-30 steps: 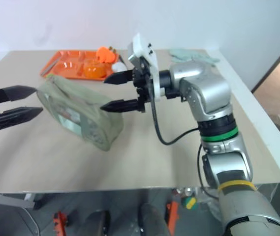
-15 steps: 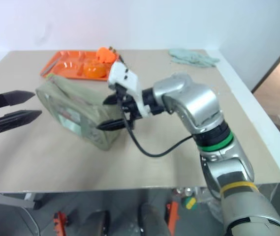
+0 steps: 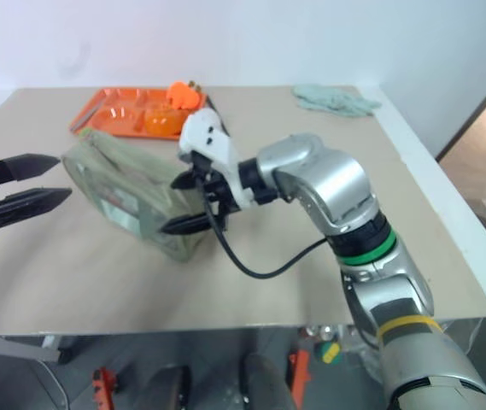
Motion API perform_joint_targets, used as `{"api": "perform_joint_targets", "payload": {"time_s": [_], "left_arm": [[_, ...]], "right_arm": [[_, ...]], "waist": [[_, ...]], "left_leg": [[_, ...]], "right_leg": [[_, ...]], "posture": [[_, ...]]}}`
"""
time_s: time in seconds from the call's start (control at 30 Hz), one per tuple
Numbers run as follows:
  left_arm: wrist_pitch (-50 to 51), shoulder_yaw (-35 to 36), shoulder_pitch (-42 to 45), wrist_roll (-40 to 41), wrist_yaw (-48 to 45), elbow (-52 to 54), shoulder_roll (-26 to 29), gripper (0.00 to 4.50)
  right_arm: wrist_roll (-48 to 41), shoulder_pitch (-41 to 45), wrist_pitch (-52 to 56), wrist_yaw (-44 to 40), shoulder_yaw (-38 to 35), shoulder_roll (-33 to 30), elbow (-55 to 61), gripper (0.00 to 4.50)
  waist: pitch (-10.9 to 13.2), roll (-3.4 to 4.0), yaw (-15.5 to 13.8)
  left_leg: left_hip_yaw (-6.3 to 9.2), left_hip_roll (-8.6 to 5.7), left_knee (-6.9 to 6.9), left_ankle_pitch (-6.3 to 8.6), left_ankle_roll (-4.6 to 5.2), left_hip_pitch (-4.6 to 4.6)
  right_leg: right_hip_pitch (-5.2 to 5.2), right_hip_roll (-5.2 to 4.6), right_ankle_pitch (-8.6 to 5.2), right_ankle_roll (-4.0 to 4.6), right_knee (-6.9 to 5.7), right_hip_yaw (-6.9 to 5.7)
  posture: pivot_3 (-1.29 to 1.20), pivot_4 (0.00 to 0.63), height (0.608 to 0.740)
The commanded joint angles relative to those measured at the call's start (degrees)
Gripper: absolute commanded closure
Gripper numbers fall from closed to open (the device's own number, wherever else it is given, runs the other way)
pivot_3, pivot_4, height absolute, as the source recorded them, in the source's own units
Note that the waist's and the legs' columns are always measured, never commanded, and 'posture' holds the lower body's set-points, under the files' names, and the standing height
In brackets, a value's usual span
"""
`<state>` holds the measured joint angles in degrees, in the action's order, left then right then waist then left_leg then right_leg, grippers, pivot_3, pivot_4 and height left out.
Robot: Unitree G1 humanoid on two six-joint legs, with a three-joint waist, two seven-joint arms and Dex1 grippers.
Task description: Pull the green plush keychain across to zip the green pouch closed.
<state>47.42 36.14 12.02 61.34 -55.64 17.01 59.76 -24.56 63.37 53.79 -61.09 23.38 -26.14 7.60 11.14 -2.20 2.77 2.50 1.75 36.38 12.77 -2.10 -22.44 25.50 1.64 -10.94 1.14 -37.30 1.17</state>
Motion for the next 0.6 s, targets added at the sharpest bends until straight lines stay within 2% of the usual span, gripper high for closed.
{"api": "perform_joint_targets", "payload": {"time_s": [0.03,0.3,0.33,0.43,0.53,0.6], "left_arm": [[-0.3,2.1,0.6,0.9,0.4,1.1,0.2,0.22],[1.3,2.8,-1.2,2.0,0.7,3.4,1.1,0.22],[1.6,2.8,-1.6,2.0,0.5,3.5,1.5,0.22],[2.0,3.0,-1.7,2.2,0.2,3.8,2.1,0.22],[2.1,2.8,-0.9,2.8,0.6,3.6,2.3,0.22],[2.0,2.5,-0.4,2.9,0.7,3.4,2.3,0.22]], "right_arm": [[3.5,0.7,-4.5,0.7,2.1,1.2,-0.7,0.02],[10.0,1.5,-11.1,3.7,3.5,5.6,-6.4,0.02],[10.3,1.6,-11.5,3.8,3.1,6.1,-7.0,0.58],[11.2,1.8,-12.7,3.6,2.6,6.7,-8.0,1.50],[11.5,1.5,-13.4,3.1,2.5,6.8,-8.1,2.75],[11.5,1.1,-13.8,2.3,2.6,6.4,-7.5,3.34]], "waist": [[0.0,-0.01,0.0],[0.0,-0.01,0.0],[0.0,-0.01,0.0],[0.0,-0.01,0.0],[0.0,-0.01,0.0],[0.0,-0.01,0.0]], "left_leg": [[0.00,0.00,0.00,0.00,0.00,0.00],[-0.01,-0.01,0.00,0.00,0.00,-0.01],[-0.01,-0.01,0.00,0.00,0.00,-0.01],[0.02,0.00,0.00,0.00,0.00,-0.01],[0.01,-0.01,0.00,0.00,0.00,0.00],[0.01,-0.01,0.00,0.00,0.00,0.00]], "right_leg": [[0.00,0.01,0.00,0.00,0.00,0.00],[-0.01,-0.02,0.00,0.00,0.00,0.01],[-0.01,-0.02,0.00,0.00,0.00,0.01],[0.00,0.00,0.00,0.00,0.00,-0.02],[-0.01,-0.02,0.00,0.00,0.00,-0.01],[-0.01,-0.02,0.01,0.00,0.00,-0.01]], "posture": [[0.00,0.150,0.740],[0.00,0.150,0.740],[0.00,0.150,0.740],[0.00,0.150,0.740],[0.00,0.150,0.740],[0.00,0.150,0.740]]}}
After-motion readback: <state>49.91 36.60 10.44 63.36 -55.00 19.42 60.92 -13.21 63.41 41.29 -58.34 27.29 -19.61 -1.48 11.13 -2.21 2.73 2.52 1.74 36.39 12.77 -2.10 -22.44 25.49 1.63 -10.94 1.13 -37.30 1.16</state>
